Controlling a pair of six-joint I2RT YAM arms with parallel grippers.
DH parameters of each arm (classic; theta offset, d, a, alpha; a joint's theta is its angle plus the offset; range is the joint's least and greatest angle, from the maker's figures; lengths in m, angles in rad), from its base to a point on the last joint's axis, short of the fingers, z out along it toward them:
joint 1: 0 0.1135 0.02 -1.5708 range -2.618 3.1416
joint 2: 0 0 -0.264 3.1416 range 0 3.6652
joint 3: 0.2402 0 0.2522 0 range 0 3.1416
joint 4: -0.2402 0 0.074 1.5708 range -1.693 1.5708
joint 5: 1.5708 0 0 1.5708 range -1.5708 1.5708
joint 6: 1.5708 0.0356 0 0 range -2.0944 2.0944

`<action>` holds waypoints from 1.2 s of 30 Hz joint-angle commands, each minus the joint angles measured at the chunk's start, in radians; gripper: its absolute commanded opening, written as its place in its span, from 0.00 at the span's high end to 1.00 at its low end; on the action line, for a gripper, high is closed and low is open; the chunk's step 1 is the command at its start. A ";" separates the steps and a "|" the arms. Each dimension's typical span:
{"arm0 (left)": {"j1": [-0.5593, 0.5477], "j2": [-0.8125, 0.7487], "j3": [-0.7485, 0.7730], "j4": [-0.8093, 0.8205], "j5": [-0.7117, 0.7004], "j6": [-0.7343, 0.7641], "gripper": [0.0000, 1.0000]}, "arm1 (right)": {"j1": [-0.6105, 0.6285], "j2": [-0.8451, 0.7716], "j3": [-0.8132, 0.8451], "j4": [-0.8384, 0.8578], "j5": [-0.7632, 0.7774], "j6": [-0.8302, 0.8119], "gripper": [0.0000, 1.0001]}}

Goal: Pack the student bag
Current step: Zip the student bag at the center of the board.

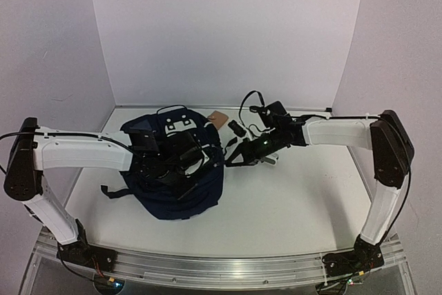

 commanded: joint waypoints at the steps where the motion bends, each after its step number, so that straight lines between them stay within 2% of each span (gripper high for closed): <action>1: 0.012 -0.119 -0.046 -0.194 -0.004 -0.064 1.00 | -0.124 0.075 0.113 -0.020 0.042 -0.107 1.00; 4: 0.015 -0.180 -0.069 -0.247 0.010 -0.074 1.00 | -0.148 0.119 0.167 -0.032 0.056 -0.107 1.00; 7: 0.015 -0.222 -0.061 -0.223 0.031 -0.058 0.99 | -0.112 0.114 0.164 -0.032 0.001 -0.072 1.00; 8: 0.015 -0.223 -0.049 -0.210 0.035 -0.047 0.95 | -0.087 0.105 0.155 -0.031 -0.017 -0.069 1.00; 11: 0.010 -0.206 0.009 -0.150 0.050 -0.027 0.64 | -0.020 0.060 0.108 -0.029 -0.043 -0.062 1.00; 12: 0.009 -0.196 0.024 -0.116 0.048 -0.021 0.58 | -0.002 0.050 0.100 -0.027 -0.049 -0.054 1.00; 16: 0.008 -0.154 0.021 0.052 0.036 0.035 0.42 | 0.026 0.022 0.092 -0.010 -0.056 -0.022 1.00; 19: 0.013 -0.071 0.024 0.151 0.026 0.083 0.39 | 0.027 0.015 0.098 -0.004 -0.057 -0.008 1.00; 24: 0.036 0.068 0.072 0.220 0.049 0.153 0.40 | 0.028 0.002 0.100 0.000 -0.063 0.010 1.00; 29: 0.052 0.141 0.122 0.170 -0.064 0.136 0.47 | 0.028 -0.021 0.085 0.000 -0.061 0.007 1.00; 30: 0.053 0.147 0.134 0.152 -0.081 0.131 0.54 | 0.028 -0.025 0.081 -0.001 -0.060 0.006 1.00; 34: 0.054 0.136 0.148 0.078 -0.048 0.123 0.92 | 0.018 -0.020 0.071 -0.001 -0.053 0.003 1.00; 36: 0.054 0.119 0.149 0.015 -0.018 0.107 1.00 | -0.004 -0.008 0.069 -0.001 -0.052 0.002 1.00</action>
